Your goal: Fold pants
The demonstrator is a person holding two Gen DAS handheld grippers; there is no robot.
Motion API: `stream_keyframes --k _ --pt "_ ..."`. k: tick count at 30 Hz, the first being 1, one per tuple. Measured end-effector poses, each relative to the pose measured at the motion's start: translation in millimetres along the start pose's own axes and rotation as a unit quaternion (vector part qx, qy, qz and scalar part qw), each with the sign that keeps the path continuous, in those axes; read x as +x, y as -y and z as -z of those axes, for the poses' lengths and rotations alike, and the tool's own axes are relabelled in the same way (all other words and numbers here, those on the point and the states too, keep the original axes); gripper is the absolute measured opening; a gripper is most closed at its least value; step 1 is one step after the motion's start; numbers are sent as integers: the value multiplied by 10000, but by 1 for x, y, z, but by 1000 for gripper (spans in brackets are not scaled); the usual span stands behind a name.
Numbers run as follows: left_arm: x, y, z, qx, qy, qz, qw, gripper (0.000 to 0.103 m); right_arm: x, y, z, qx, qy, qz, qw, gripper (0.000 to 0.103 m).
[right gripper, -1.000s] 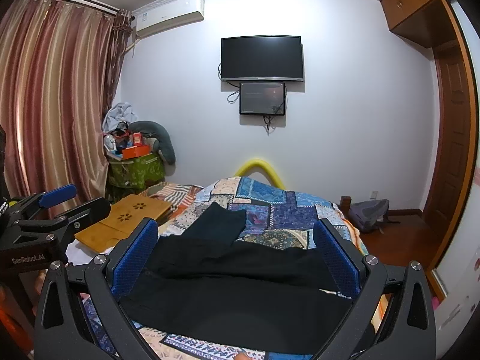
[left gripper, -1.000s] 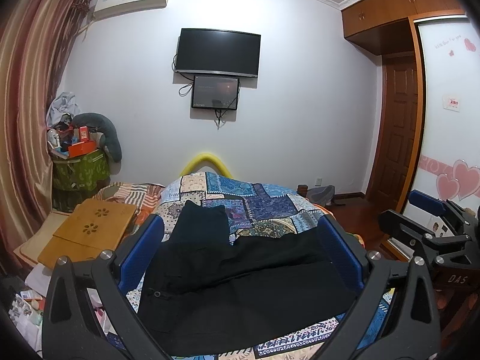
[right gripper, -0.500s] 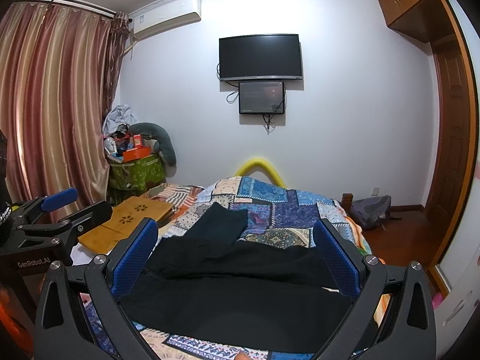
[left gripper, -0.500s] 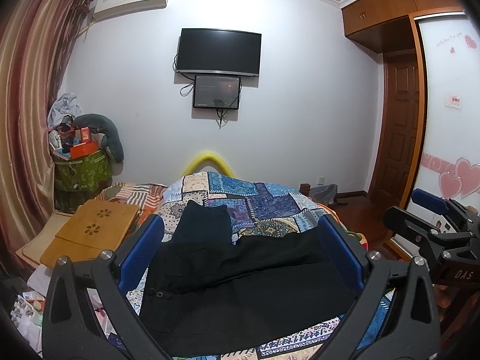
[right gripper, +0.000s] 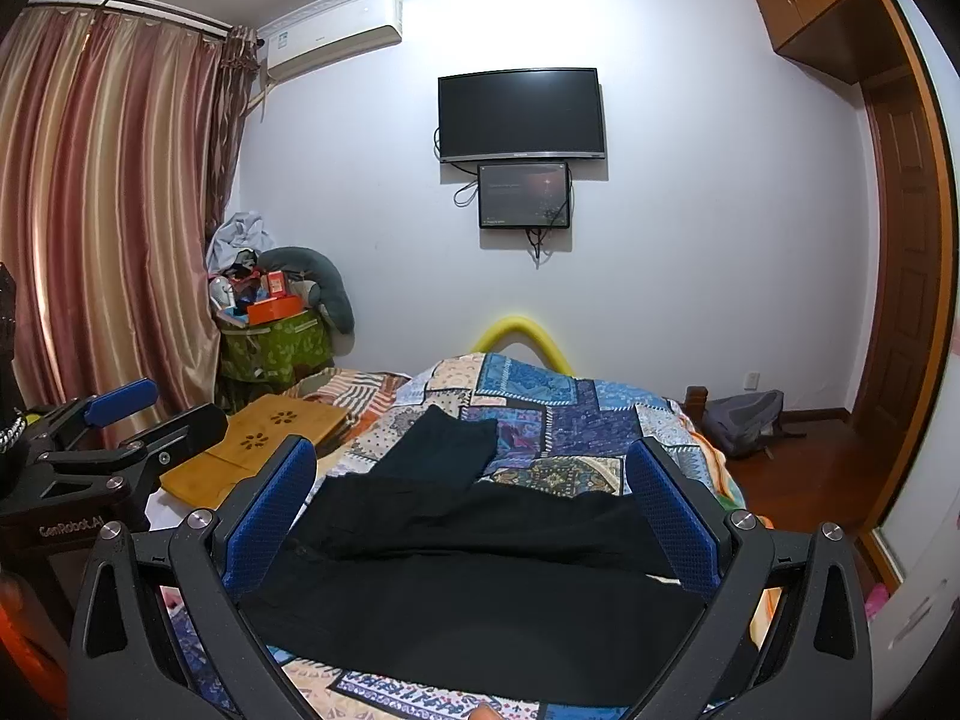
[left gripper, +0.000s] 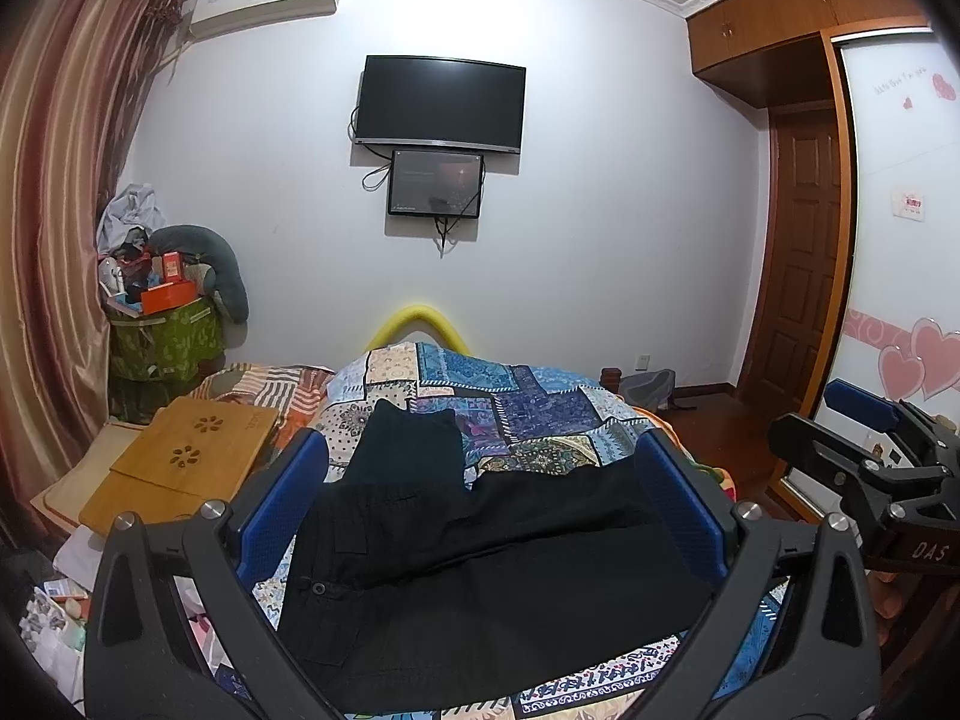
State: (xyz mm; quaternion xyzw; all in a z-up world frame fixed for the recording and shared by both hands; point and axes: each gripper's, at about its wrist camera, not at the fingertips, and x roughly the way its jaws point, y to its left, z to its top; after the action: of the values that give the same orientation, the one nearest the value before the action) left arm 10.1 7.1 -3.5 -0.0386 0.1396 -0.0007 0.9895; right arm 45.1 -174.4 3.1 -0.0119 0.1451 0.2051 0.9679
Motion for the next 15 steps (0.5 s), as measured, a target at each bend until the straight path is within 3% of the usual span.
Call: stream_keyframes --k 15 --pt "2 -1 -2 -36 2 -25 10000 103 1 0 1 26 7 -13 10000 103"
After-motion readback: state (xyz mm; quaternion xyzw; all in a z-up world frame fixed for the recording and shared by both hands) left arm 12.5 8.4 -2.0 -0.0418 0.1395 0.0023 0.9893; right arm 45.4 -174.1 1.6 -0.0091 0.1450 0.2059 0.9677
